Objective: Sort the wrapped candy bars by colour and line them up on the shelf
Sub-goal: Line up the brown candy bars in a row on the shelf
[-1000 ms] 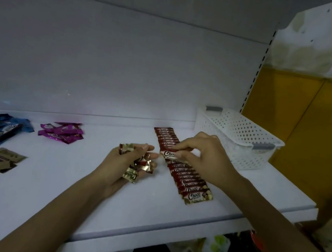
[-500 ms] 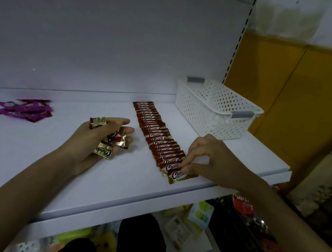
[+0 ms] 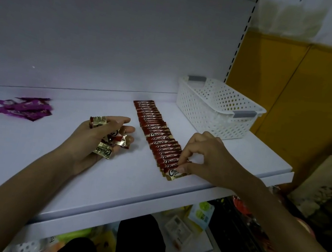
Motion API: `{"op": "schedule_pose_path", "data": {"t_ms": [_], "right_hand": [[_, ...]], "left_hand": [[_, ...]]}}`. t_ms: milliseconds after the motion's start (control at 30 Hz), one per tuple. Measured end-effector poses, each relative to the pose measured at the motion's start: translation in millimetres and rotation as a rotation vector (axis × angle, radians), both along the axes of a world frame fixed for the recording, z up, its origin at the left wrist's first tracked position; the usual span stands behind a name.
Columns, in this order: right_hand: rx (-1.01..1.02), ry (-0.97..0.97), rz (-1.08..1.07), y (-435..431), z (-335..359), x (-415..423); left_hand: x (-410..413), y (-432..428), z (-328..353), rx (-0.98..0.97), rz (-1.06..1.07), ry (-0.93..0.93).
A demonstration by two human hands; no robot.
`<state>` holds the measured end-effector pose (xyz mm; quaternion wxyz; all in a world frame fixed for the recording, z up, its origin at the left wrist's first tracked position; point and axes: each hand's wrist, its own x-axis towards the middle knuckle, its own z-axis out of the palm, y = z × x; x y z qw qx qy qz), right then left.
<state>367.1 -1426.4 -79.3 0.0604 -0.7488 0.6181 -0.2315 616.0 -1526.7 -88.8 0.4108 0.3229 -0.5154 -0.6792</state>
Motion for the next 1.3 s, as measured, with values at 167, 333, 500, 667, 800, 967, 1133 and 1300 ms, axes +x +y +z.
{"op": "schedule_pose_path", "data": {"t_ms": [167,333,500,667,800,967,1133,1300], "right_hand": [[0.011,-0.001,0.012,0,1,-1],[-0.107,-0.185,-0.019,-2,8,1],[-0.139,-0.300,0.025,-22,20,32],[-0.087,-0.282,0.125,-53,24,80],[-0.048,-0.147,0.090,-72,22,100],[-0.009,-0.191,0.077,-79,23,102],[0.049,-0.464,0.062,-81,26,95],[0.055,-0.629,0.062,-82,29,90]], "left_hand": [[0,1,0,0.001,0.006,0.007],[0,0,-1,-0.003,0.001,0.005],[0,-1,-1,0.029,-0.022,0.049],[0,-3,3,0.132,-0.043,0.143],[2,-5,3,0.210,-0.072,0.263],[3,-7,0,0.184,-0.109,0.244],[2,-4,1,0.100,-0.061,0.117],[-1,0,3,0.071,-0.009,0.134]]}}
